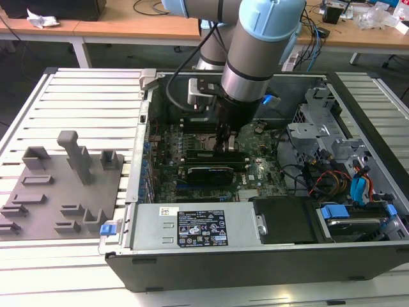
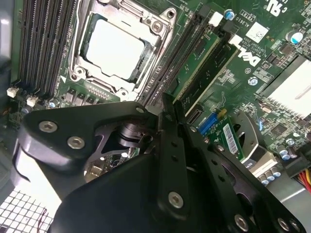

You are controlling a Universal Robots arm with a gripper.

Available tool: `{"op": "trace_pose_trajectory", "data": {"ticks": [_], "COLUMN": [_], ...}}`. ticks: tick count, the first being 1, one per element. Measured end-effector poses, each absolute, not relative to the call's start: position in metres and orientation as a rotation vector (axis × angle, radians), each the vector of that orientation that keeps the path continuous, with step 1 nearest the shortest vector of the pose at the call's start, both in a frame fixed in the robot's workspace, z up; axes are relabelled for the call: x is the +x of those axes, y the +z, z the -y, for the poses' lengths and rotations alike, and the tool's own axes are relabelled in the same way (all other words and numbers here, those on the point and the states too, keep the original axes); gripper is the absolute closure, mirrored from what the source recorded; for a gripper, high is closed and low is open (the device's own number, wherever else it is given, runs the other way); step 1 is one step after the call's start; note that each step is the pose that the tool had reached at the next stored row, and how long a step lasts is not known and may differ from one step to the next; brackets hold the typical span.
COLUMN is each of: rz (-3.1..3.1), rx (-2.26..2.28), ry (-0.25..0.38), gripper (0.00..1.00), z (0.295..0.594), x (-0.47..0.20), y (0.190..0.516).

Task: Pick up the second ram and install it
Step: 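Insert the second ram into the second slot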

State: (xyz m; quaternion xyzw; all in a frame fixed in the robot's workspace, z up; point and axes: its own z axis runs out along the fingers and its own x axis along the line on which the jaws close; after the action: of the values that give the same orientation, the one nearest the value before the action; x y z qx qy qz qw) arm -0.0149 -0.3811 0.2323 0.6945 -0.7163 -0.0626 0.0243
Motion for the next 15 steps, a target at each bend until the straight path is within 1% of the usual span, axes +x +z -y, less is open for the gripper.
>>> {"op": "trace_pose_trajectory", "data": {"ticks": [15], "rz": [2.197], "rx": [2.17], "ry": [-0.19], "gripper": [0.87], "z": [0.3824], "x": [-0.0158], "y": [0.2314]}}
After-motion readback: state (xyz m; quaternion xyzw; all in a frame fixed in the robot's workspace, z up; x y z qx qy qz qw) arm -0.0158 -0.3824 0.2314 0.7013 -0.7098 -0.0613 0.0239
